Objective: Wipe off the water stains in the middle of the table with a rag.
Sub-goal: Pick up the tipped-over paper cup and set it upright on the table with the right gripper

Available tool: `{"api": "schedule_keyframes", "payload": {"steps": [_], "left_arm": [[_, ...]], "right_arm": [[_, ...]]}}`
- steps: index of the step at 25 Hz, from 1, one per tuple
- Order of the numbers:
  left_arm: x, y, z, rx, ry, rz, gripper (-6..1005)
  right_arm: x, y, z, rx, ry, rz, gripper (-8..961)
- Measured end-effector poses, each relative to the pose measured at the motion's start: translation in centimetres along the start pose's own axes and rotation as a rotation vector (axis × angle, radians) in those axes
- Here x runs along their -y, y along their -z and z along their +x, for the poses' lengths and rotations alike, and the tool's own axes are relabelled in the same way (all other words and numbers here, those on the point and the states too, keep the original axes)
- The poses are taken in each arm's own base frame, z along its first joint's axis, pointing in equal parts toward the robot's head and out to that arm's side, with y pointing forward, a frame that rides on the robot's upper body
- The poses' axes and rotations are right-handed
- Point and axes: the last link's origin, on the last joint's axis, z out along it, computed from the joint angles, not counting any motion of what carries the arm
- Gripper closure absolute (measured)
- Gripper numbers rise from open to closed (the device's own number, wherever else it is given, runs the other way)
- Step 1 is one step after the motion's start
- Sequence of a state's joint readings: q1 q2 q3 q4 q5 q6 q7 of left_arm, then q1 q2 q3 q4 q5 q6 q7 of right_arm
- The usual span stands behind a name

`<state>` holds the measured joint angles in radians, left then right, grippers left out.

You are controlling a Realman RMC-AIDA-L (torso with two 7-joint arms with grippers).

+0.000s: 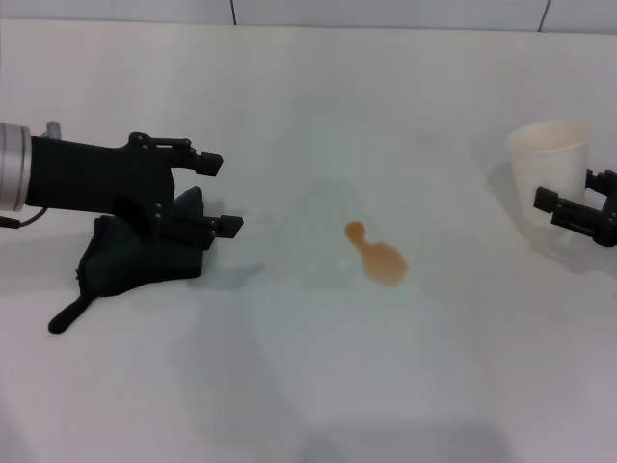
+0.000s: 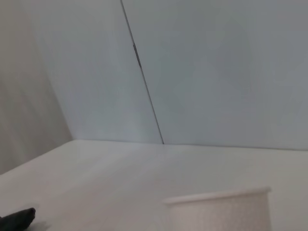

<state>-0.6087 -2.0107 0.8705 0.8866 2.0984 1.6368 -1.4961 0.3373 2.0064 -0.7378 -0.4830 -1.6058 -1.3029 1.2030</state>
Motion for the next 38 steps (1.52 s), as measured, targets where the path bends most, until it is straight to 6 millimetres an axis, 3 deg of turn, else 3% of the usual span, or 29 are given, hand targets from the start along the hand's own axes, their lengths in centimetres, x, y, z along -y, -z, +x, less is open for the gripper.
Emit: {"api": "schedule_keyframes", "payload": {"steps": [38], "left_arm": [[-0.1, -0.2, 0.3, 0.004, 0.0, -0.018, 130]], "right_arm": [[-0.5, 1.2, 2.8, -0.006, -0.098, 0.046, 191]]}}
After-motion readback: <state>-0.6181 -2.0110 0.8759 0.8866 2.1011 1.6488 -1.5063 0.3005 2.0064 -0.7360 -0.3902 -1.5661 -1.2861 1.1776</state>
